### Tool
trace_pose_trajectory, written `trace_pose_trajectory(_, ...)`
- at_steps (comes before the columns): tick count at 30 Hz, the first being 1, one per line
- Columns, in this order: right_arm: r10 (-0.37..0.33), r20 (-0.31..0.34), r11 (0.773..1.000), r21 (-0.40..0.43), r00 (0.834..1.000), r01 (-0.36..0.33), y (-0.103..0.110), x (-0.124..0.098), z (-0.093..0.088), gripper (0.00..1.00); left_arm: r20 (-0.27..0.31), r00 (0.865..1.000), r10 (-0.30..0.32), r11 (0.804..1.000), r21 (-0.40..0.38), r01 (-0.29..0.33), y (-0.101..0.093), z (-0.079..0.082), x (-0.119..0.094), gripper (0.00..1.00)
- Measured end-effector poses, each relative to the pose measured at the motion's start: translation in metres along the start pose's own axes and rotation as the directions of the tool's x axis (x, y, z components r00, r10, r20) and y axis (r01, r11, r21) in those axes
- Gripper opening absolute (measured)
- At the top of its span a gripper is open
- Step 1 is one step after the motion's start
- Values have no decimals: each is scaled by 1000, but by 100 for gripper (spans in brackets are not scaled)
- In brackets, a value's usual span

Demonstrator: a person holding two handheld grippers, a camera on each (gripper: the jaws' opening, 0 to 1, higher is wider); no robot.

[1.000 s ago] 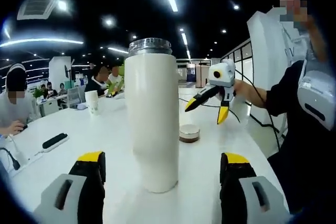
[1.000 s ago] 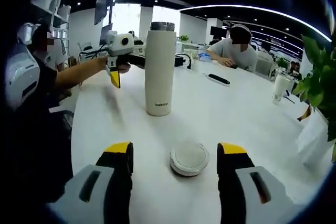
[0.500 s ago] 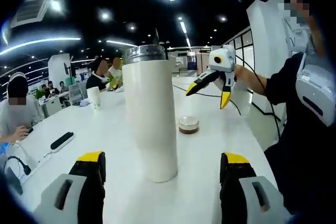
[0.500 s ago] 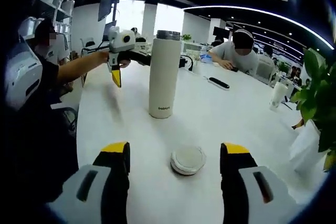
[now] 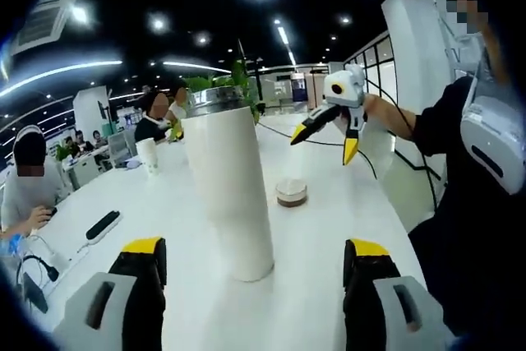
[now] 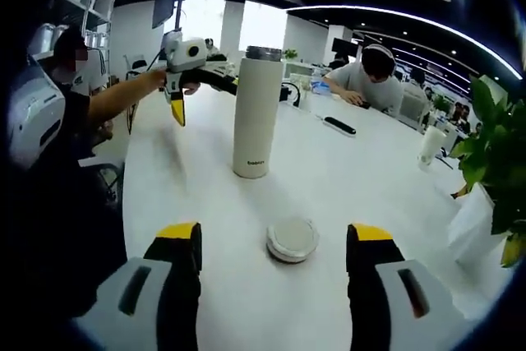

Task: Grasp the water cup twist off the cup lid place the cup lid on the table

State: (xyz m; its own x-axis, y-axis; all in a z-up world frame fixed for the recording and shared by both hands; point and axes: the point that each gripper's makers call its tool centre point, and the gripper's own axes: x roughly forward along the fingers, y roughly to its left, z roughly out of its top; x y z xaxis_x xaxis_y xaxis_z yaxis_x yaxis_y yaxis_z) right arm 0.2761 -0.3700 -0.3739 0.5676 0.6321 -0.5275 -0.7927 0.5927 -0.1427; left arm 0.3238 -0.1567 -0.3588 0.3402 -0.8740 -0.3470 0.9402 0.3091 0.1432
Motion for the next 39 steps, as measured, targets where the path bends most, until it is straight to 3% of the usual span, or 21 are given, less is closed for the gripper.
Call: trace_pose_trajectory(39, -13, -32, 1000, -15, 999, 13, 2, -6, -4, 73, 1, 1000, -5, 1000, 18, 5, -12, -2, -3, 89)
